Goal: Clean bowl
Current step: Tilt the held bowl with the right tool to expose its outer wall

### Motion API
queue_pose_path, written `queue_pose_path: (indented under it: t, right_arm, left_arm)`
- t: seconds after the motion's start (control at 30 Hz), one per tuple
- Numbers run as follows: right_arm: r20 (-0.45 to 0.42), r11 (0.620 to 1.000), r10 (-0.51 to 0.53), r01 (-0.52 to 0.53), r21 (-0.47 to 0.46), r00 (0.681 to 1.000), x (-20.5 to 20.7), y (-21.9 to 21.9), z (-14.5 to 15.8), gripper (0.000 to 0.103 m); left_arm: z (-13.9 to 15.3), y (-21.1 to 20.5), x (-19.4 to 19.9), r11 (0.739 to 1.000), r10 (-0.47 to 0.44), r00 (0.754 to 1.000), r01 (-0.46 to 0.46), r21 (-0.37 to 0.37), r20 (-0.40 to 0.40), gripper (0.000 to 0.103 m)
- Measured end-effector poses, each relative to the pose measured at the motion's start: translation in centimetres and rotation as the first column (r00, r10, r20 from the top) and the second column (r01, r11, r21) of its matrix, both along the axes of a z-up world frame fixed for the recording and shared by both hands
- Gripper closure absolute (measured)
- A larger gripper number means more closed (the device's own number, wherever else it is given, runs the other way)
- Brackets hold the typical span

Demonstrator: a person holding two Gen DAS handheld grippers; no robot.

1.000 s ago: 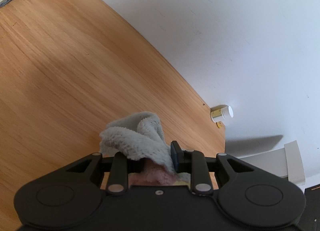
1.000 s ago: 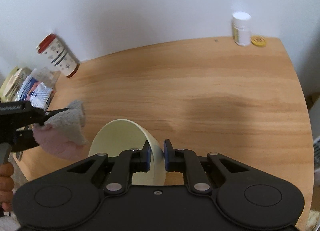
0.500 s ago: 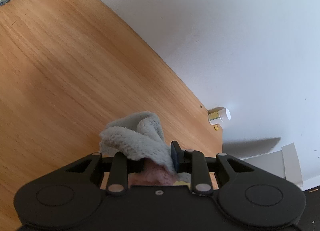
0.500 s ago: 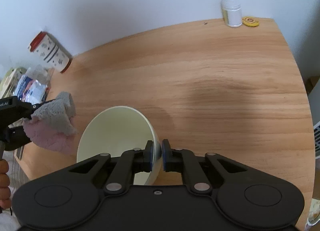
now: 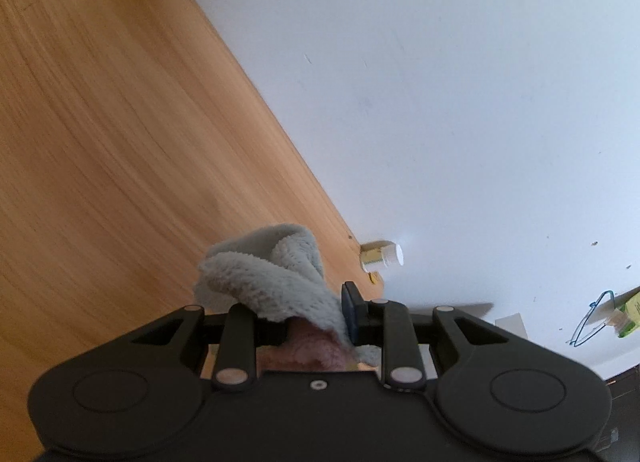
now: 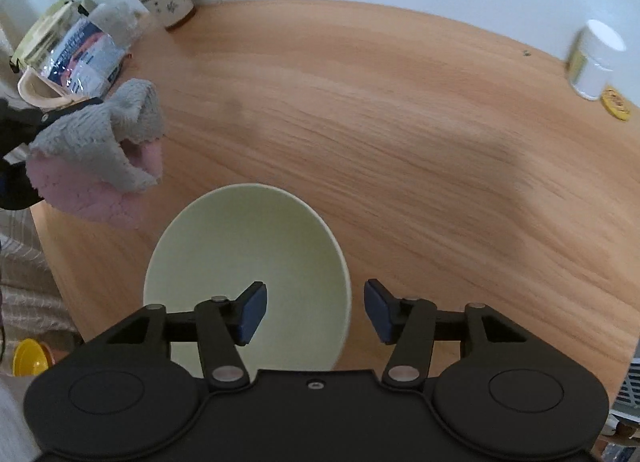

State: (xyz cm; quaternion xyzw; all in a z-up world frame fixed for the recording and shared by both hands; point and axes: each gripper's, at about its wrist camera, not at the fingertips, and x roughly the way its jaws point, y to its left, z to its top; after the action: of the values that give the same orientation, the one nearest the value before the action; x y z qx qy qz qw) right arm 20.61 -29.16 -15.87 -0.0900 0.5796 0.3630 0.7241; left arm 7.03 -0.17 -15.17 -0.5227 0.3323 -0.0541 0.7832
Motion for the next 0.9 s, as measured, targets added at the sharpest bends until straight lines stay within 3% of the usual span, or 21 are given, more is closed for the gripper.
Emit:
queue_pose_path:
  t: [0.13,0.27,0.33,0.4,0.5,0.8,0.9]
  right_arm:
    - [-0.001,0.998,0.047,-0.047,-0.049,0.999,0.4,1.6,-0.3,0.044]
    - [0.037,0.995,0.082,-0.08,-0.059,0.996,-0.2,1.9,-0.3,0.048]
    - [0.016,0.997,0.063,-0.062,-0.047,0.998,0.0,1.2,-0.5,0.049]
    - [-0.031,0.999,0.019,-0.02,-0.031,0.999,0.5,0.3,-0.8,0.066]
    - [-0.039,1.0,0.004,-0.005,-0.011,0.999,0.7,-0.5,-0.9,0.073]
    - [-0.114,0.998,-0.031,0.037,0.058,0.993,1.1,-2.0,-1.4,0.08]
    - [-0.056,0.999,0.005,-0.003,0.038,0.998,0.2,-1.3,-1.0,0.081]
  left_arm:
    - [-1.5,0.7,0.1,1.0,-0.001,1.0,0.001,-0.027,-0.008,0.079]
    - [-2.4,0.8,0.6,0.999,-0.016,1.0,0.016,-0.041,-0.004,0.079]
    - [-2.8,0.7,0.9,0.998,-0.027,1.0,0.027,-0.055,0.005,0.079]
    - [-3.2,0.5,1.4,0.998,-0.033,0.999,0.033,-0.052,0.004,0.079]
    - [-3.8,0.4,1.9,0.997,-0.037,0.999,0.037,-0.066,0.0,0.079]
    - [-4.1,-0.5,4.2,0.997,-0.055,0.998,0.053,-0.049,-0.036,0.079]
    - [-3.4,-1.2,5.1,0.997,-0.07,0.996,0.069,-0.025,-0.052,0.079]
